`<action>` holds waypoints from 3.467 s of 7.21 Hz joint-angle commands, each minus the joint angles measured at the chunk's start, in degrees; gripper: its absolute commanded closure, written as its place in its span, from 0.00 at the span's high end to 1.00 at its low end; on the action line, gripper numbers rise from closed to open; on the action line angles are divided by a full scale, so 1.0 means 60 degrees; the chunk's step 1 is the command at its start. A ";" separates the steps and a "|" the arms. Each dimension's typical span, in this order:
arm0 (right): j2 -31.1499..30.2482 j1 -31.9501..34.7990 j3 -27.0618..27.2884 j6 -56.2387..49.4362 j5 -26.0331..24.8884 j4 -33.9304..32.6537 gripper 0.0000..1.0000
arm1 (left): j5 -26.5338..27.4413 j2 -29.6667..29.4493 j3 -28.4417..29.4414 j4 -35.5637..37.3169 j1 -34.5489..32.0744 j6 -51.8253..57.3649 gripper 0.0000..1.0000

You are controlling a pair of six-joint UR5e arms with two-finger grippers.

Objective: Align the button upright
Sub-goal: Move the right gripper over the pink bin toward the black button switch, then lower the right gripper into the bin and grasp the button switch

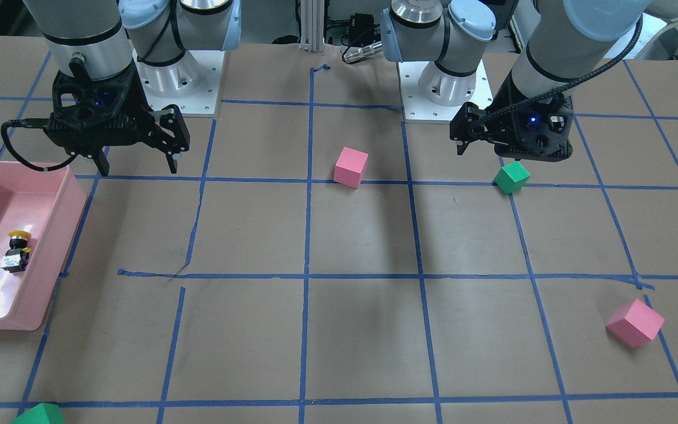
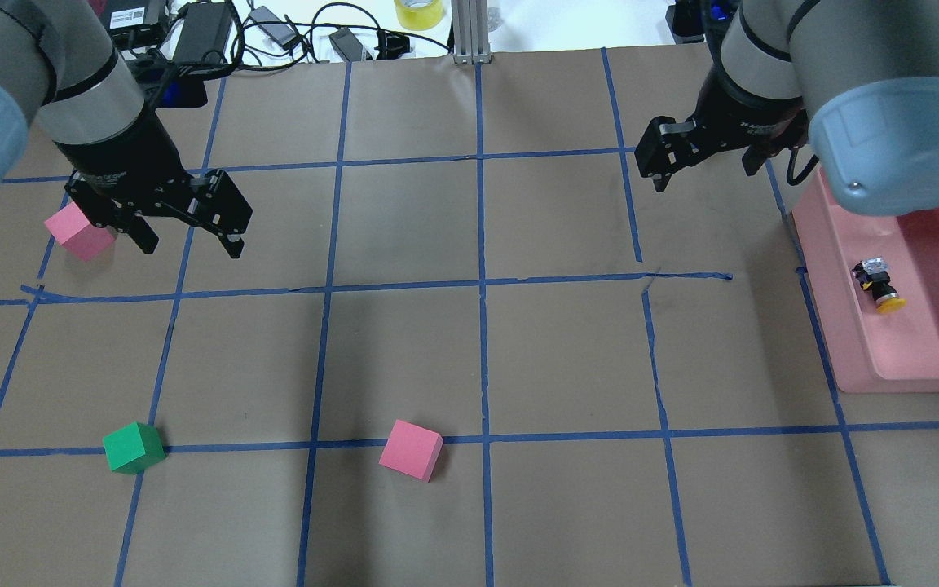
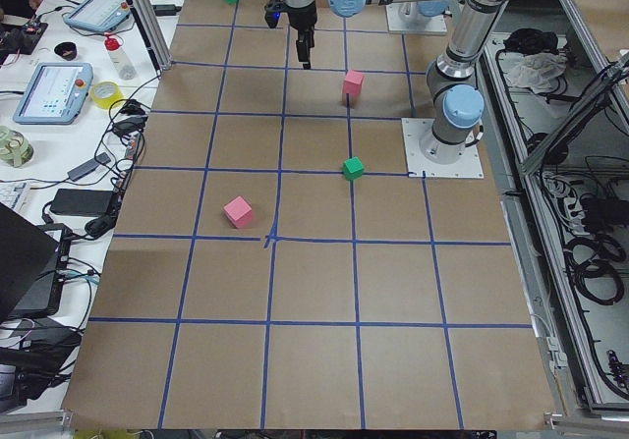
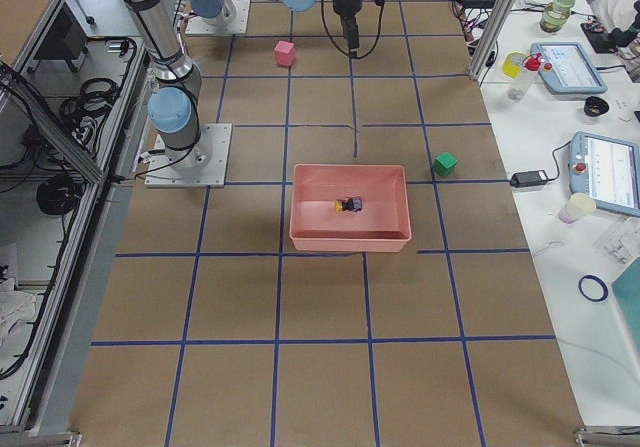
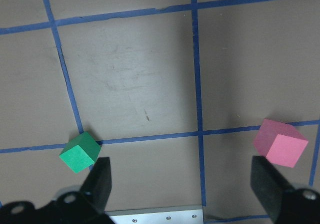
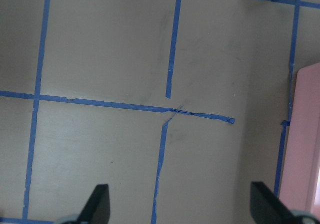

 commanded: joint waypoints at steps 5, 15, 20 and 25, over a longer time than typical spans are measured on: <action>0.0282 -0.1774 0.0022 -0.1012 -0.0102 -0.0129 1.00 | -0.0074 0.0004 -0.0020 0.0089 -0.0039 0.0024 1.00; 0.3677 -0.6500 0.2175 -0.5400 0.0851 -0.5325 1.00 | -0.0030 0.0004 -0.0137 0.0089 -0.0039 0.0112 1.00; 0.4091 -0.6500 0.2307 -0.5386 0.0806 -0.5403 1.00 | 0.0013 0.0004 -0.0210 0.0075 -0.0039 0.0112 1.00; 0.4106 -0.6500 0.2322 -0.5386 0.0806 -0.5403 0.59 | 0.0029 0.0047 -0.0269 0.0075 -0.0039 0.0112 1.00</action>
